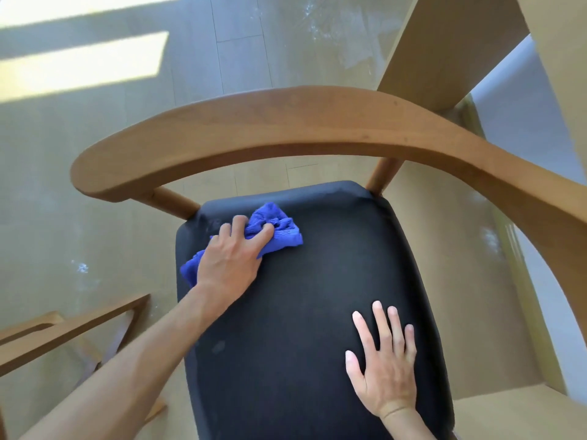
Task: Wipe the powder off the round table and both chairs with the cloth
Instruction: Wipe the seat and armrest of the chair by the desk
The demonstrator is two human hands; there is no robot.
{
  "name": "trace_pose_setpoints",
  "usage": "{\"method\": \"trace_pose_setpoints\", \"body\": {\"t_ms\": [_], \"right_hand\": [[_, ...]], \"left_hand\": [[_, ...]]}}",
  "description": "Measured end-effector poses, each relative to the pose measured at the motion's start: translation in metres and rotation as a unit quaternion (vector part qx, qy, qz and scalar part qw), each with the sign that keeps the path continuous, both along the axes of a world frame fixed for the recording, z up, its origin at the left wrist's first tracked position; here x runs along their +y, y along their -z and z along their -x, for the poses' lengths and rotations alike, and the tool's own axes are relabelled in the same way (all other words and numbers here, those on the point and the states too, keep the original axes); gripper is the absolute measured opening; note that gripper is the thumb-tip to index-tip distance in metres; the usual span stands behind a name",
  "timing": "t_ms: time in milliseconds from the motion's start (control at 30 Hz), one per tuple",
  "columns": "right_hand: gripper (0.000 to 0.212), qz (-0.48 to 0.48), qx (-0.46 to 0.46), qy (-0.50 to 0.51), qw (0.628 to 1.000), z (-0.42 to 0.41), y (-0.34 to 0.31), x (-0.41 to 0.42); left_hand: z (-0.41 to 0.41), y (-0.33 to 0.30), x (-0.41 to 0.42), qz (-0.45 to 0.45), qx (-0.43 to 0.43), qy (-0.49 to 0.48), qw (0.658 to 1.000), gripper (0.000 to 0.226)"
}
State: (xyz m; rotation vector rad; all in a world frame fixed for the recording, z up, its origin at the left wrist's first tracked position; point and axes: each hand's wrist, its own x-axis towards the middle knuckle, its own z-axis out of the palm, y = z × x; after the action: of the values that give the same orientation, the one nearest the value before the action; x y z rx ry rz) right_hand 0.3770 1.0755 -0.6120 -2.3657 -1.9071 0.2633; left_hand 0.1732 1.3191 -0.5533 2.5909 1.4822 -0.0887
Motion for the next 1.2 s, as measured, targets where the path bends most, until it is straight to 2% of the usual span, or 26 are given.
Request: {"method": "trace_pose_setpoints", "body": {"t_ms": [133, 233, 300, 367, 433, 567, 633, 700, 833, 1000, 1200], "right_hand": [[0.065, 0.022, -0.011, 0.007, 1.0, -0.001, -0.005, 0.001], [0.064, 0.04, -0.008, 0.011, 0.999, -0.001, -0.008, 0.002], [0.064, 0.054, -0.007, 0.01, 0.998, -0.001, -0.009, 0.003], [0.063, 0.055, -0.003, 0.009, 0.998, -0.001, -0.009, 0.003], [0.063, 0.054, 0.002, 0.009, 0.998, -0.001, -0.009, 0.002], [0.063, 0.045, -0.002, 0.006, 0.999, -0.001, -0.008, 0.001], [0.063, 0.046, -0.001, 0.0, 0.999, -0.002, -0.008, -0.001], [0.062, 0.042, 0.006, -0.001, 0.999, -0.002, -0.008, 0.001], [0.059, 0.048, 0.023, 0.002, 0.999, -0.001, -0.011, 0.002], [0.059, 0.064, 0.041, 0.005, 0.997, -0.002, -0.018, 0.005], [0.06, 0.09, 0.043, 0.01, 0.995, -0.001, -0.025, 0.007]], "left_hand": [[0.071, -0.01, -0.036, 0.049, 0.011, -0.106, 0.993, 0.064], [0.105, -0.016, -0.062, 0.068, 0.025, -0.221, 0.972, 0.053], [0.097, -0.019, -0.072, 0.073, 0.013, -0.298, 0.952, 0.042], [0.064, -0.019, -0.075, 0.061, -0.014, -0.335, 0.94, 0.038], [0.016, -0.016, -0.072, 0.014, -0.022, -0.284, 0.959, 0.045], [-0.106, 0.0, -0.073, -0.048, -0.087, -0.061, 0.993, 0.044], [-0.147, 0.005, -0.075, -0.067, -0.065, 0.064, 0.994, 0.047], [-0.151, 0.012, -0.075, -0.084, -0.02, 0.118, 0.989, 0.053], [-0.104, 0.013, -0.082, -0.073, -0.016, 0.134, 0.988, 0.055], [-0.026, 0.005, -0.131, -0.023, -0.011, 0.07, 0.997, 0.061], [0.07, -0.014, -0.21, 0.079, -0.024, -0.007, 0.997, 0.069]]}}
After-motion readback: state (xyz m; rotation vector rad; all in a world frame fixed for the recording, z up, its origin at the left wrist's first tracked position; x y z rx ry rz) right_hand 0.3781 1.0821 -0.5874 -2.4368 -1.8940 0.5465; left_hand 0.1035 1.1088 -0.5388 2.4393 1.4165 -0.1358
